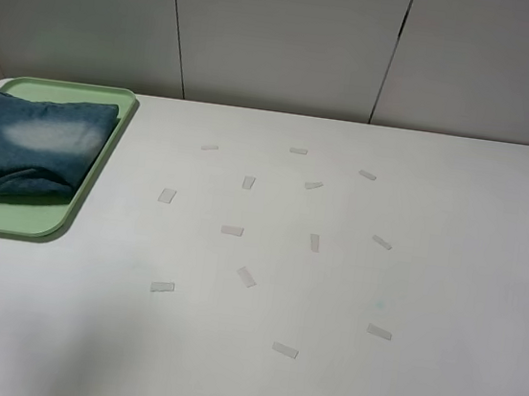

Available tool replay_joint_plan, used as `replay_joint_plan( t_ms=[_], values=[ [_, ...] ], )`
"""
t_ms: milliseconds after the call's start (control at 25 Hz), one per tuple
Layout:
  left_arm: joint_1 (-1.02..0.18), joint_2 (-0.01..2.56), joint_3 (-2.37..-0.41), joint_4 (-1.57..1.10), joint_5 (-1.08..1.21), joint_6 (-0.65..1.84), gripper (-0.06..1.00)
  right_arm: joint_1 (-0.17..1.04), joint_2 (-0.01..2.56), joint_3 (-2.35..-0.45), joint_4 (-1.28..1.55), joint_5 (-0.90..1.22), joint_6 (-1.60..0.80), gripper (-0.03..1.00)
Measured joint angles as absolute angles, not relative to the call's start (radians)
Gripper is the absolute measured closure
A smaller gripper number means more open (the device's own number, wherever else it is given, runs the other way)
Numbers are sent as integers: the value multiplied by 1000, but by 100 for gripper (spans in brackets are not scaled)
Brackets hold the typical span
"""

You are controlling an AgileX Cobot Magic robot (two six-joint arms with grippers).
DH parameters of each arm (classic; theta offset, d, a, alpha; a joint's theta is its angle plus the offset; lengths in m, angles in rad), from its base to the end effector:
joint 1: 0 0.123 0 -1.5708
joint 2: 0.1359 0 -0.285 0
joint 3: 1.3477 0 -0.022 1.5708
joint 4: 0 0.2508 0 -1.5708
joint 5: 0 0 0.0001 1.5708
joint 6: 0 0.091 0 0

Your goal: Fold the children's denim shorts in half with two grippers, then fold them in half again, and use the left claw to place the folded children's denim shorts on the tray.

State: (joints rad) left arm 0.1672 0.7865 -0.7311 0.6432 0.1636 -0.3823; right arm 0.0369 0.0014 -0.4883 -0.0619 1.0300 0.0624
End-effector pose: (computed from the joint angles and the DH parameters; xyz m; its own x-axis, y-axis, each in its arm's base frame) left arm 0.1641 0.0368 0.3710 -0.1606 0.2269 -0.9606 -0.2284 0.9382 0.2599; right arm -0.0019 -0.0049 0.2767 -0.4387 0.0143 -0.8985 0.0242 0.9997 0.0041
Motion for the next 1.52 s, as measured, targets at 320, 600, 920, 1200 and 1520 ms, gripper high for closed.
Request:
replay_joint_plan(
  t_ms=[320, 600, 920, 1200, 1520],
  values=[
    [167, 453, -627, 410, 392, -249, -5, 37, 1, -488, -62, 1030, 62, 27],
    [84, 289, -623, 193, 622, -43, -5, 37, 1, -488, -62, 1030, 62, 27],
    [-39, 171, -623, 187, 845, -30, -5, 37, 1, -488, -62, 1030, 62, 27],
    [-49, 1, -623, 190, 902, -35, -5, 37, 1, -488, -62, 1030, 62, 27],
    [-49, -3, -623, 126, 1049, -100, -5, 37, 1, -488, -62, 1030, 62, 27]
  ],
)
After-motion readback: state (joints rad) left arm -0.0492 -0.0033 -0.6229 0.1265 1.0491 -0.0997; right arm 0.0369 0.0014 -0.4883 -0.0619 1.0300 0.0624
